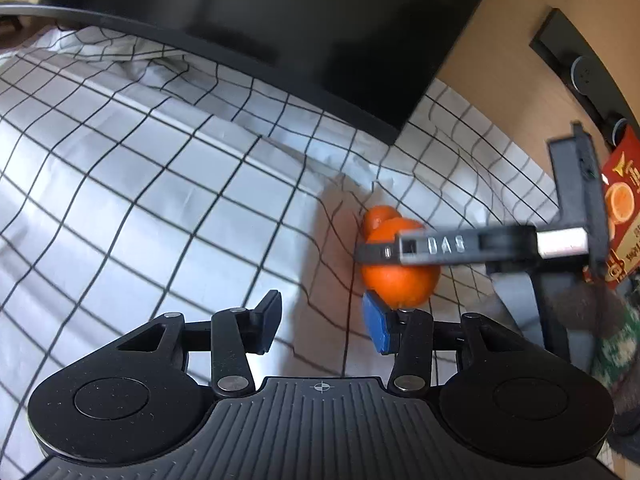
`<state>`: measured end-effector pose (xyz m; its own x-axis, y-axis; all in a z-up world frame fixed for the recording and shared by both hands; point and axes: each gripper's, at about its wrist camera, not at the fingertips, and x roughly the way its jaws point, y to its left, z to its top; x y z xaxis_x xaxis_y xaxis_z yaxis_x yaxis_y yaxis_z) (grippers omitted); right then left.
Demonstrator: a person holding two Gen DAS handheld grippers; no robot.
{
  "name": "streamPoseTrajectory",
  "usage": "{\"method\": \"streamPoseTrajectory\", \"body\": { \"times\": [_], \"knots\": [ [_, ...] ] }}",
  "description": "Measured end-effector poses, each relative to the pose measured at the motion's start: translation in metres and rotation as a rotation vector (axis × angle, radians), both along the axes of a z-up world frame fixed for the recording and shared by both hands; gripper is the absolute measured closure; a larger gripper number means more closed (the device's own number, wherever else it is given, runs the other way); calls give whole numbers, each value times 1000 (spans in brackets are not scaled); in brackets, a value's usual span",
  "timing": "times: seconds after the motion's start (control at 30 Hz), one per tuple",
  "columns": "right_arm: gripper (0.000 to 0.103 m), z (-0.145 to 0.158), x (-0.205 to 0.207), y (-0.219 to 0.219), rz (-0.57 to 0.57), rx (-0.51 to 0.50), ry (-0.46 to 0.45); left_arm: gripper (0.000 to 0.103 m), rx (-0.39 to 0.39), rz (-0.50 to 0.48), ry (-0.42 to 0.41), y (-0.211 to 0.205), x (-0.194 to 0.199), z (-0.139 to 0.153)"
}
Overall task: Organize fruits
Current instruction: 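Grasp the large orange on the cloth with the right gripper, then grasp a small tangerine on the cloth with the left gripper while the right holds the orange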
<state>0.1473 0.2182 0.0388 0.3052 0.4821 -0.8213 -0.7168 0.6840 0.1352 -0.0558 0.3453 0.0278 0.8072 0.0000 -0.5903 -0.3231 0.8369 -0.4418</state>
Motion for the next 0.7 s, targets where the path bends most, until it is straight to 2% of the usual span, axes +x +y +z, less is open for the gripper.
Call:
{"method": "streamPoseTrajectory", "body": {
  "times": [0.07, 0.17, 0.3, 0.4, 0.53, 0.63, 0.7],
  "knots": [
    [32, -3, -3, 2, 13, 13, 33, 53, -9, 19, -7, 4, 4, 0],
    [32, -1, -15, -6, 44, -3, 3, 53, -8, 27, -9, 7, 14, -1],
    [33, 5, -33, -45, 12, 26, 38, 53, 35, -51, -18, 0, 42, 6],
    [33, 7, -53, -82, -19, 4, 7, 53, 137, -144, -30, -19, 74, 14],
    [33, 9, -90, -129, -28, -94, -110, 53, 309, -202, 5, -43, 126, 13],
    [33, 10, -103, -161, -77, -119, -115, 53, 361, -211, 54, -49, 152, 5],
    [33, 10, -108, -182, -126, -122, -113, 47, 398, -231, 73, -53, 163, -1]
  ]
}}
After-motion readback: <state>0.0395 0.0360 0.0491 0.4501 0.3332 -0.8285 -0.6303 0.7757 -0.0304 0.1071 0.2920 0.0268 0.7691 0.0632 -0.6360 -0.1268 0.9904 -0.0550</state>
